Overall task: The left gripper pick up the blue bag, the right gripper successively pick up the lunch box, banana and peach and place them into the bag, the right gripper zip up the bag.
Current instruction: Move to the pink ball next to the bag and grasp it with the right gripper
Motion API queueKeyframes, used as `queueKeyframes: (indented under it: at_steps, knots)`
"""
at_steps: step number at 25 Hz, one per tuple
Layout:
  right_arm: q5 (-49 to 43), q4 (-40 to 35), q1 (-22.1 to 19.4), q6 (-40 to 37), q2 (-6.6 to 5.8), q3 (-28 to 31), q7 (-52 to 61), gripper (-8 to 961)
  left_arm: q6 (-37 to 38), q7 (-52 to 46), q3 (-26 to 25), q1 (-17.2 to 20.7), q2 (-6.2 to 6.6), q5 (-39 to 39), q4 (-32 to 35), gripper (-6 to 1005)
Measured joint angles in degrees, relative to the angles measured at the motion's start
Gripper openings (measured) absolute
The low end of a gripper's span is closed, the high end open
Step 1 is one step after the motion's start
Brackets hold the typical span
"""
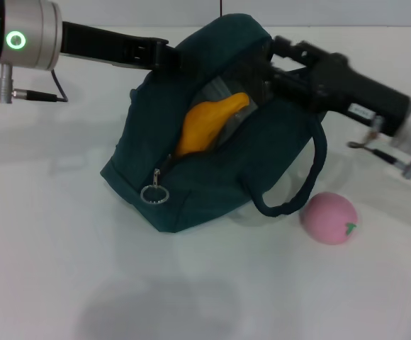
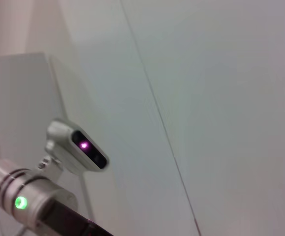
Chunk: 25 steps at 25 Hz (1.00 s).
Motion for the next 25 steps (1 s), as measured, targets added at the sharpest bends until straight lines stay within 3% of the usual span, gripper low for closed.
queueKeyframes:
  at_steps: [3,6,9,12,19,22,25]
  knots:
    - [-0.29,-7.11,-2.02,-12.0,-0.26,-0.57,1.49,643,-0.6,-0.02,-0.16,0.15,0.52,0.03,-0.21,56]
    - [0.42,-19.06,-4.55,-26.94,-0.2,-1.21,7.33,641,-1.44,0.12,-0.24,0.4,0.82,0.47,-0.6,56]
    - [2.49,-33.12,-6.85,-34.05,0.12,-2.98,17.68,639,-1.78,0.36,-0.25,0.52,0.95,0.6,-1.37,56]
    - [6.64,-48.79,-10.85,-33.42,0.65,-12.6,28.9,637,-2.17,0.44,-0.25,0.22,1.06,0.63,-2.13,56]
    - [6.2,-81.97,-23.19,-18.77,-0.01,-47.47,55.98,632,-4.3,0.47,-0.21,-0.56,1.11,0.67,-4.02,56]
    - [-0.78,-91.33,-23.64,-17.82,-0.07,-55.65,64.96,630,-4.62,0.46,-0.51,-0.34,1.14,0.73,-4.21,56]
    - [-5.17,-93.45,-21.7,-18.25,-0.11,-60.38,70.97,628,-4.65,0.46,-0.66,-0.72,1.08,0.76,-4.31,56]
